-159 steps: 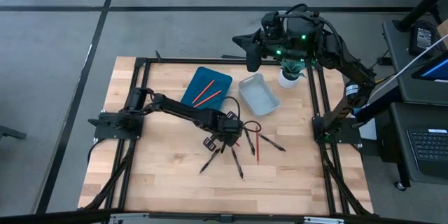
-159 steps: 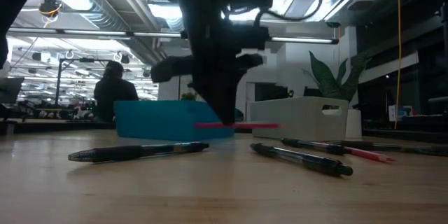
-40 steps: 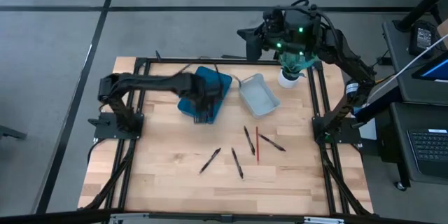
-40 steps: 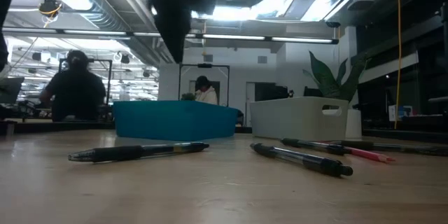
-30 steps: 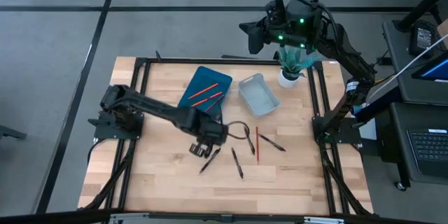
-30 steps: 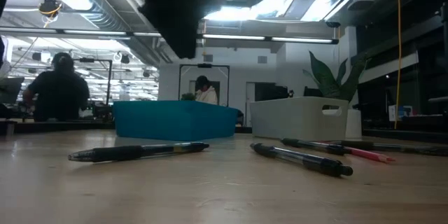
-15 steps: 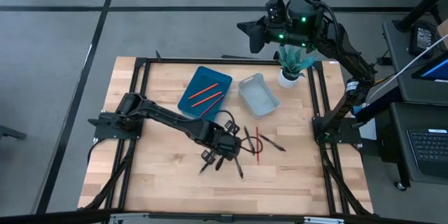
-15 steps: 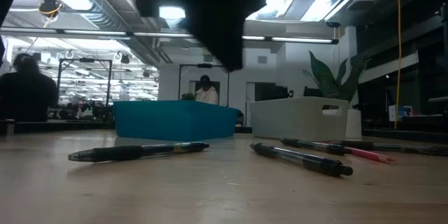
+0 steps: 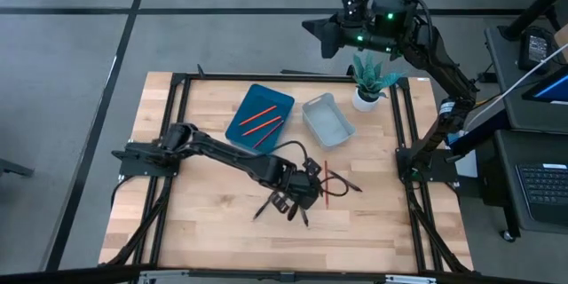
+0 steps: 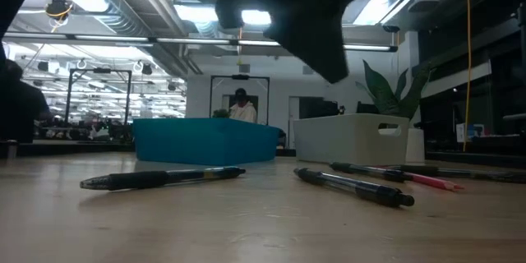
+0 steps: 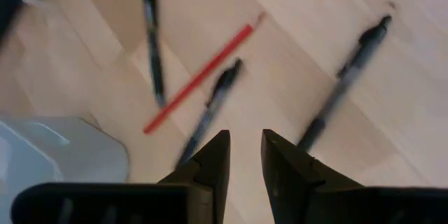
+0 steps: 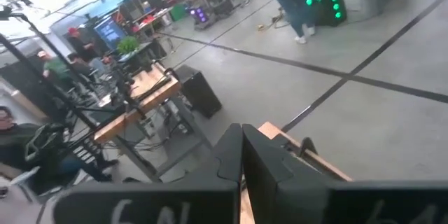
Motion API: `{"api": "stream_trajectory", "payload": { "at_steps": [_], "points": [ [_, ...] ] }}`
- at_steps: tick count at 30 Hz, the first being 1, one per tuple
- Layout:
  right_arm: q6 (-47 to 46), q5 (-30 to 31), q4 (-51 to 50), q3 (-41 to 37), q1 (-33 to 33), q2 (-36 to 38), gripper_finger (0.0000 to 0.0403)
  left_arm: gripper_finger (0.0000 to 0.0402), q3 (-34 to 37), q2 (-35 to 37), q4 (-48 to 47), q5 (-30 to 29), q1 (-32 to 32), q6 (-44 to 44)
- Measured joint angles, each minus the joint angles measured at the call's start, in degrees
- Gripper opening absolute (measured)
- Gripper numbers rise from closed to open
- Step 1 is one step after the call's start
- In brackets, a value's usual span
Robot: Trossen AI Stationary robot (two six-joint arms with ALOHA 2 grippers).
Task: Sort pens & pencils
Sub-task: Put the red pencil into the blue bin
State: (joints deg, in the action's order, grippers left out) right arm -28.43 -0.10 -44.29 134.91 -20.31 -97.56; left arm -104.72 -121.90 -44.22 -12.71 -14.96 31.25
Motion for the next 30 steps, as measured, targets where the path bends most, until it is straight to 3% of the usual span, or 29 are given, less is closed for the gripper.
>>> {"api": "stream_trajectory", "payload": {
  "at_steps": [6, 11, 16, 23, 30],
  "points": [
    [0.25, -0.85, -0.73, 0.00, -0.19, 0.00, 0.0013, 0.0069, -1.21, -0.92, -1.65, -2.16, 0.65, -7.80],
    [0.66, -2.59, -6.99, 0.00, -0.17, 0.00, 0.0013, 0.0069, -1.19, 1.61, -17.33, -9.44, 2.98, -18.15],
    [-0.57, -2.60, -19.72, 0.00, -0.03, 0.00, 0.0013, 0.0069, 0.84, 5.59, -30.72, -10.74, 5.97, -26.99],
    [-7.50, 1.06, -38.99, 0.00, 4.85, -0.02, 0.0013, 0.0069, 13.99, 20.55, -32.41, -14.95, 6.66, -34.77],
    [-19.80, 2.87, -41.15, -4.88, 17.07, -0.07, 0.0013, 0.0069, 26.01, 36.07, -31.30, -14.99, 5.42, -47.04]
  ]
}}
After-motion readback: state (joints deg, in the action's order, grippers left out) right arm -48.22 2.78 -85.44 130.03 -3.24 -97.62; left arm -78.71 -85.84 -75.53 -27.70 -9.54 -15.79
